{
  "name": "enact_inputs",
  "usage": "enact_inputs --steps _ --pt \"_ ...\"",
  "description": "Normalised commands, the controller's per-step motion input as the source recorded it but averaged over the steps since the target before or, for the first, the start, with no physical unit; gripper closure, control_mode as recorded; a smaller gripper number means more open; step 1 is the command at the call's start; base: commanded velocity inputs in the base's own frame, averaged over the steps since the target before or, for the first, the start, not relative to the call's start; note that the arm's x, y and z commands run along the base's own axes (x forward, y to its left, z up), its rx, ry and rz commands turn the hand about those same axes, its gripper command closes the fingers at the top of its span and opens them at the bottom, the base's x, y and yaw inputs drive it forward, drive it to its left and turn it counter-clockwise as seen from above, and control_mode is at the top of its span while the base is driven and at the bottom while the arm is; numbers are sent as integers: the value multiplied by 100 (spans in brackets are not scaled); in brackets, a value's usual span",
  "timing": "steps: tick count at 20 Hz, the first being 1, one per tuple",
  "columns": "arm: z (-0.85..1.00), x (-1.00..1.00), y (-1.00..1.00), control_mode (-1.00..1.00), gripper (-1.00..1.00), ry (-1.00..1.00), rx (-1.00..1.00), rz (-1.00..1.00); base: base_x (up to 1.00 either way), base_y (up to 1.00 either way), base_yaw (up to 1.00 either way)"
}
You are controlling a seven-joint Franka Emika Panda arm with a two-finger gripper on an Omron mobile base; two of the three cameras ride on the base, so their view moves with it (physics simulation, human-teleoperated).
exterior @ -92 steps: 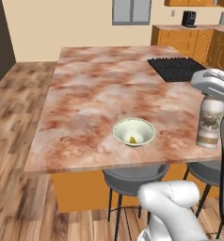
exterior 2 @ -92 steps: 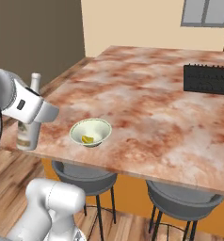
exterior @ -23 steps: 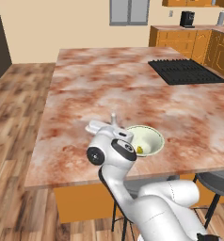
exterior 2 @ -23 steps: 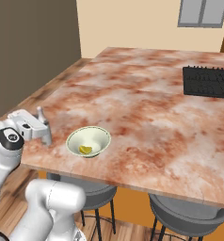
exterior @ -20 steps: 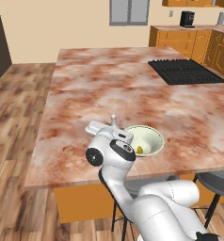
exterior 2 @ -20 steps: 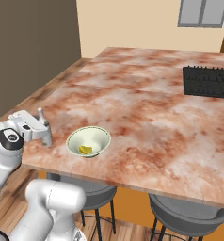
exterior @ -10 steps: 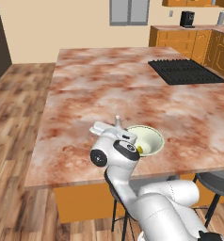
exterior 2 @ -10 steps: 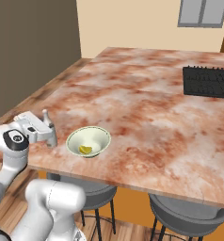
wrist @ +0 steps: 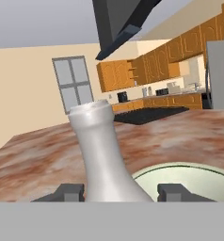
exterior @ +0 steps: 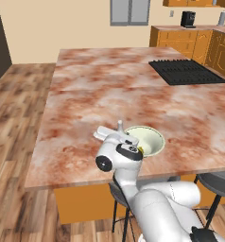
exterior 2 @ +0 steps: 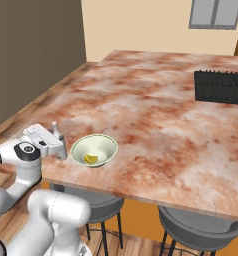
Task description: There is a bowl on the dining counter. Grab a lemon wedge from the fridge and place it in the bowl. Then get the liquor bottle and glass cup from the cabinet and place them next to the bowl.
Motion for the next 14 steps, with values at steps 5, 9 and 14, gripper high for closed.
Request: enact_inputs --steps 5,9,14 --pt "-24 19 0 -100 100 0 0 0 0 0 0" --pt "-11 16 3 -100 100 0 1 0 0 0 0" --pt "-18 19 10 -100 100 0 2 0 0 0 0"
